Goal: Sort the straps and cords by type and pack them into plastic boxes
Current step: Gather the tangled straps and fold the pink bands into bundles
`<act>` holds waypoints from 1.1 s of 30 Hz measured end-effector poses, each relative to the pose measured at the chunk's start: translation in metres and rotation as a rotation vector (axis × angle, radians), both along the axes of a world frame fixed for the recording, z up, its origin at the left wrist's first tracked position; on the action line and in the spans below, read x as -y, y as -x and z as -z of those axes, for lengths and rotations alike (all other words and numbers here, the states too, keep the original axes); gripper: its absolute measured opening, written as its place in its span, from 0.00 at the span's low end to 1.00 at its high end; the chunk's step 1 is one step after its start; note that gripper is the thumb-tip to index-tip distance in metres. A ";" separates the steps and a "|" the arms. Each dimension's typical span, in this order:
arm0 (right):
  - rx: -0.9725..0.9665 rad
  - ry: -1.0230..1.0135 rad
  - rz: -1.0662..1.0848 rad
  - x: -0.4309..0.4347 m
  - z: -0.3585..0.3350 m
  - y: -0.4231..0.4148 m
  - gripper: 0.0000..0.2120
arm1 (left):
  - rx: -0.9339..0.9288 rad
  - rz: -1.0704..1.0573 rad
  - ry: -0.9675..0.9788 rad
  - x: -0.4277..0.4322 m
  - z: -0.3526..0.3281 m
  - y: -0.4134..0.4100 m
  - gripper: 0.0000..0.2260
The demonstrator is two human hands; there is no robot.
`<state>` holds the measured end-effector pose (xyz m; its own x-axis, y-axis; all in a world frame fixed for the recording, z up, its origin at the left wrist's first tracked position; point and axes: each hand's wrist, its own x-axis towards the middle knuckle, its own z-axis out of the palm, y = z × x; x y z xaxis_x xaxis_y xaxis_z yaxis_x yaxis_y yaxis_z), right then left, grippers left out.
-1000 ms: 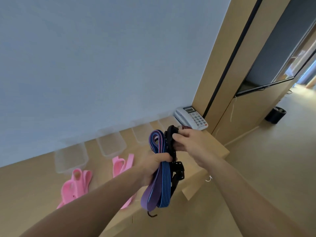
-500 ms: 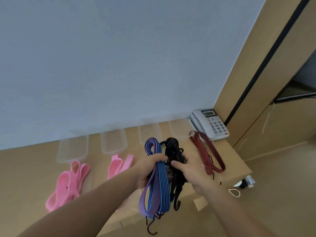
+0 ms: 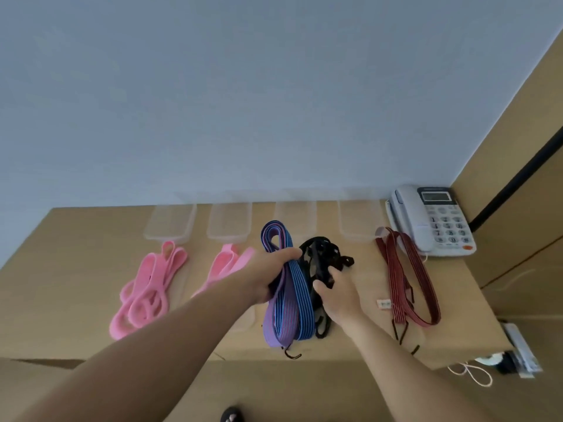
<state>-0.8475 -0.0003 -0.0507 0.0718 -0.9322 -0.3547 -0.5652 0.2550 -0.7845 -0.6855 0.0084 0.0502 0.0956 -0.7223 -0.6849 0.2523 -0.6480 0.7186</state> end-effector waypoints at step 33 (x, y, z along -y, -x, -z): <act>0.580 0.175 0.404 -0.012 -0.133 0.123 0.12 | 0.077 0.604 0.393 0.068 -0.079 0.160 0.07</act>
<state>-0.9708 0.0119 0.0818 -0.1586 -0.9652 -0.2077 0.0653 0.1997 -0.9777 -0.8451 -0.0595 0.1295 -0.3603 -0.8559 -0.3709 -0.1287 -0.3482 0.9286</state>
